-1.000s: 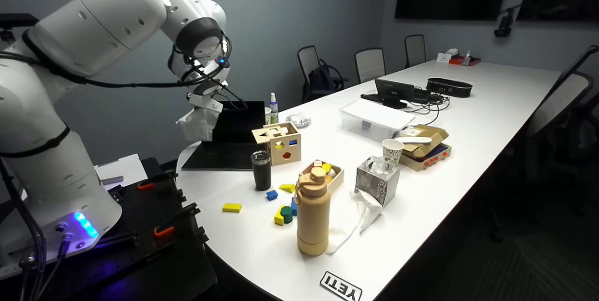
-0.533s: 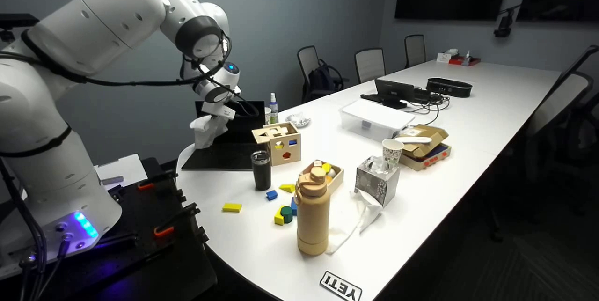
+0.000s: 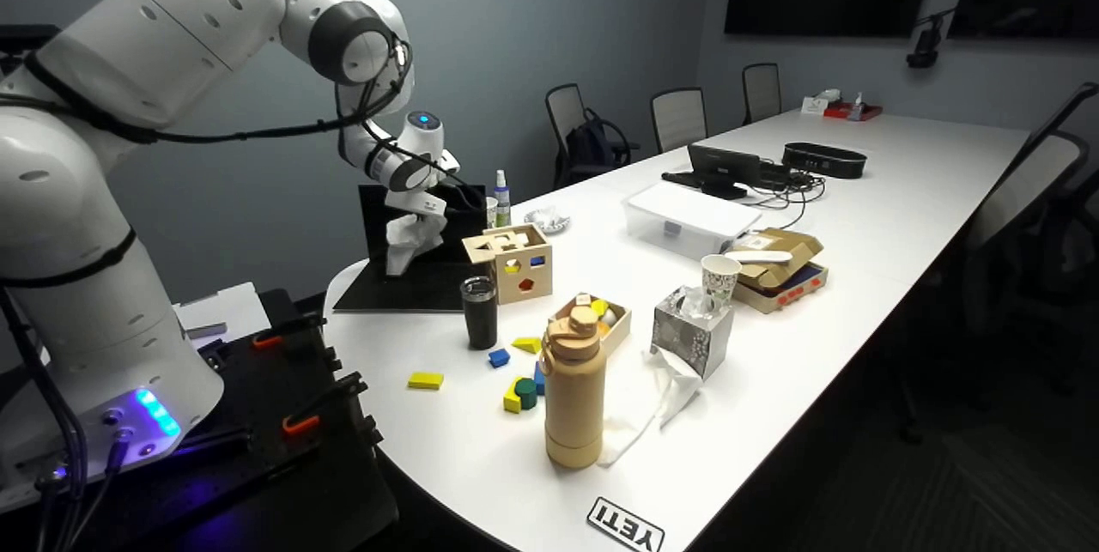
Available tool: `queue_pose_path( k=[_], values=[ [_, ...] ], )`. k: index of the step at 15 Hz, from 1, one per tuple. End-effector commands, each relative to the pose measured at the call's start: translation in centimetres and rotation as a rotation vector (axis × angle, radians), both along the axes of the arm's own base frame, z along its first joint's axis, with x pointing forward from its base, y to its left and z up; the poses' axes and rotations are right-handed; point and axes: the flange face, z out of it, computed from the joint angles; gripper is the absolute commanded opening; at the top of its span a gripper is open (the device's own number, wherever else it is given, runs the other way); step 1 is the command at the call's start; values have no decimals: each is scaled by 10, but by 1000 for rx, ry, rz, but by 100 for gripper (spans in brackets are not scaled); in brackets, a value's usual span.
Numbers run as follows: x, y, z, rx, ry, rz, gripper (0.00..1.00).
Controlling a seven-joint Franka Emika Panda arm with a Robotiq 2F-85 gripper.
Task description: Clean up when doing the task
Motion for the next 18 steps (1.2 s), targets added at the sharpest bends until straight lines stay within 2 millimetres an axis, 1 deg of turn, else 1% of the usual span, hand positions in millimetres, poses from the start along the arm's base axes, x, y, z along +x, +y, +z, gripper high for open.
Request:
queue_pose_path(
  k=[1, 4, 6, 9, 11, 18],
  values=[
    [4, -13, 30, -75, -83, -87, 0],
    [12, -23, 42, -129, -128, -144, 0],
    [16, -27, 45, -174, -144, -169, 0],
    [18, -32, 44, -256, -156, -205, 0],
    [18, -32, 37, -302, -157, -218, 0],
    [9, -18, 5, -382, -160, -230, 0]
  ],
)
